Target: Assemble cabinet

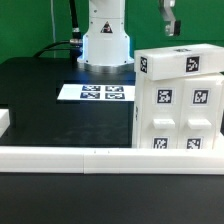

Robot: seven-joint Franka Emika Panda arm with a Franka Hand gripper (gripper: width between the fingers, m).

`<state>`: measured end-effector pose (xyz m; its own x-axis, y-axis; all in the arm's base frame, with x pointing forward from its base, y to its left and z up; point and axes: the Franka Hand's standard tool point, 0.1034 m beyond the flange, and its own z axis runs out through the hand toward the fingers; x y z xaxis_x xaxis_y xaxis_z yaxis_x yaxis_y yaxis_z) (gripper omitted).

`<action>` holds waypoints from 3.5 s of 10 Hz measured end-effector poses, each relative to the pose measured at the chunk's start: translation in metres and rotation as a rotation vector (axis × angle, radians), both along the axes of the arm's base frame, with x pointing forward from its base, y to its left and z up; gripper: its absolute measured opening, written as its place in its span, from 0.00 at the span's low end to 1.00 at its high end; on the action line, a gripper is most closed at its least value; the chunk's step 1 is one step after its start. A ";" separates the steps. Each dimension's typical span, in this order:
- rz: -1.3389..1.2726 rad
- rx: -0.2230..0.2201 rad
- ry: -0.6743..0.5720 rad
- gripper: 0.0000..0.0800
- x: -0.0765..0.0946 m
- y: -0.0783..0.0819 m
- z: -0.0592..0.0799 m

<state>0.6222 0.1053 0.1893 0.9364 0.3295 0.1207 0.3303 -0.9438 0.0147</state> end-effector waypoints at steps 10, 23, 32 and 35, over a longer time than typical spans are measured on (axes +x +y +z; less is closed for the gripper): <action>0.879 -0.134 0.033 1.00 0.001 -0.030 -0.005; 1.297 -0.230 0.097 1.00 -0.005 -0.033 -0.025; 1.274 -0.226 0.107 0.70 -0.006 -0.037 -0.030; 1.177 -0.219 0.105 0.70 -0.006 -0.038 -0.030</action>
Offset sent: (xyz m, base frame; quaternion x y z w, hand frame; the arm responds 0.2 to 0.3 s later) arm 0.0000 0.0000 0.0000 0.0000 0.0000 -0.1296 0.9916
